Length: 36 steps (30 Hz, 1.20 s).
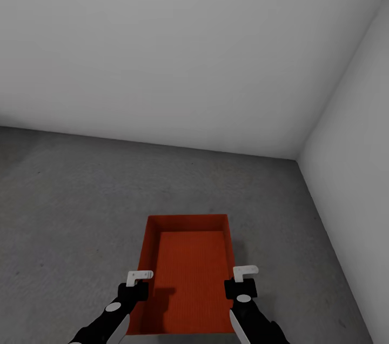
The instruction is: Move the two storage containers from the living room to the garage. In the garage, place one container on the floor and stack the other container on top of it (either order is fine).
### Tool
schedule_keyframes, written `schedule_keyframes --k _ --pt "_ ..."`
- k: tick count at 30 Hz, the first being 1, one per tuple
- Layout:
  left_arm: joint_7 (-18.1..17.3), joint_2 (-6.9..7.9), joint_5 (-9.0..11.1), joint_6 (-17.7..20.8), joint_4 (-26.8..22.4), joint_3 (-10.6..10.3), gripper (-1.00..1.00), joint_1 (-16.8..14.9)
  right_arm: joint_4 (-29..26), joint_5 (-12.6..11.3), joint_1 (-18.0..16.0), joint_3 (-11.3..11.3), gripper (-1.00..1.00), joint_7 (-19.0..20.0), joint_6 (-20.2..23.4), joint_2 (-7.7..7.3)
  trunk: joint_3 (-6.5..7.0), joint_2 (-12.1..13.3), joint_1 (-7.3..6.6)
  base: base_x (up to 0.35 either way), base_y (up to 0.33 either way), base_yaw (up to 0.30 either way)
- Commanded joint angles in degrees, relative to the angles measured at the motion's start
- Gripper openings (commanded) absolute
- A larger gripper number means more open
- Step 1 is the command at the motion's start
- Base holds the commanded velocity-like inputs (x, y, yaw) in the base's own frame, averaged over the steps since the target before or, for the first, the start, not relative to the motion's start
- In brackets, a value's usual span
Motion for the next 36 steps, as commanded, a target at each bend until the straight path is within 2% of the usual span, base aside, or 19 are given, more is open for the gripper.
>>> schedule_keyframes --k 1,8,18,36 --pt "0.8 0.10 0.2 -0.2 -0.1 -0.4 -1.00 -0.1 0.1 1.5 0.0 0.6 -1.00 -0.7 0.6 -1.06 -0.04 0.0 -0.01 0.000 0.000 0.000" --pt "0.8 0.10 0.2 -0.2 -0.1 -0.4 -1.00 -0.1 0.1 1.5 0.0 0.6 -1.00 -0.7 0.6 -1.06 -0.04 0.0 -0.01 0.000 0.000 0.000" --pt "0.8 0.10 0.2 -0.2 -0.1 -0.4 -1.00 -0.1 0.1 1.5 0.0 0.6 -1.00 -0.7 0.6 -1.06 -1.84 -4.0 2.19 0.000 0.000 0.000" --pt "0.8 0.10 0.2 -0.2 -0.1 -0.4 -1.00 -0.1 0.1 1.5 0.0 0.6 -1.00 -0.6 0.6 -1.06 -2.17 -4.0 2.19 0.000 0.000 0.000"
